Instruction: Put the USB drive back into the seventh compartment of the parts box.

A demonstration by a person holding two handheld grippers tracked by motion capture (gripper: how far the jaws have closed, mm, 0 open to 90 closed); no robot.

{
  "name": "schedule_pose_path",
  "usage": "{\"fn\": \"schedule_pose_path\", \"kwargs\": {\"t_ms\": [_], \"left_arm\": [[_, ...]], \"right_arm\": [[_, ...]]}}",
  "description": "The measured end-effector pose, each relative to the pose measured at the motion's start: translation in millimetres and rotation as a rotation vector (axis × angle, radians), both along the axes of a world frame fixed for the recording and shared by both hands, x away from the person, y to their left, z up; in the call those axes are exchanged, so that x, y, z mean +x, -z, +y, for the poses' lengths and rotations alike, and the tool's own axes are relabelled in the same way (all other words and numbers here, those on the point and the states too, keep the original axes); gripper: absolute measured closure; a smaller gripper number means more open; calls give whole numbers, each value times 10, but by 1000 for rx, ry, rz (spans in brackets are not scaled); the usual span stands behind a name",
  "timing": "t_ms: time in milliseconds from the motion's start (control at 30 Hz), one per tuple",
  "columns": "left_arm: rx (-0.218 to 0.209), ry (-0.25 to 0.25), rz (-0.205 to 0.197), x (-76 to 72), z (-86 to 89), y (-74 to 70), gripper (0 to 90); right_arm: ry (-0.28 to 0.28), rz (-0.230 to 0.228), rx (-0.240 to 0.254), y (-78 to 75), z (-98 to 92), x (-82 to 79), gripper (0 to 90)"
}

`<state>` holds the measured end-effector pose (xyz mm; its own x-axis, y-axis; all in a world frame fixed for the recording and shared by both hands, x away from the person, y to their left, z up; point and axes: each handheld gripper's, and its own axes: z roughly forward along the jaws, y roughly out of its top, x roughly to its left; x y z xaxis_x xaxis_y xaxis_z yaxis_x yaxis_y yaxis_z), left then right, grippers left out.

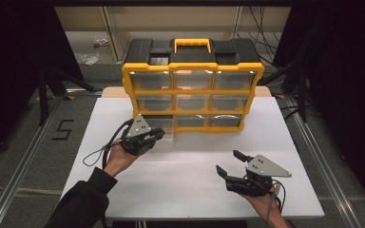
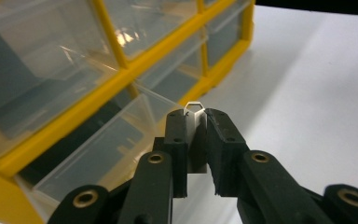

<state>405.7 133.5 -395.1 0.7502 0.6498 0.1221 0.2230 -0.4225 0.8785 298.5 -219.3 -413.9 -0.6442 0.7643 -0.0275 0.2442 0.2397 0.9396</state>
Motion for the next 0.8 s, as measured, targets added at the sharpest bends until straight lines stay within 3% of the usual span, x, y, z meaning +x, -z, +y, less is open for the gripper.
{"fn": "schedule_pose_path", "kwargs": {"t_ms": [133, 533, 633, 800], "left_arm": [[-28, -20, 10, 58, 32, -13, 785], [-21, -71, 15, 180, 79, -24, 785], [-17, -106, 4, 221, 107, -14, 784], [-25, -149, 30, 318, 161, 32, 784]], "right_arm": [[1, 1, -1, 0, -2, 0, 251], [4, -1, 1, -1, -6, 0, 252], [3, -2, -1, -1, -5, -1, 252], [3, -2, -1, -1, -4, 0, 252]]}}
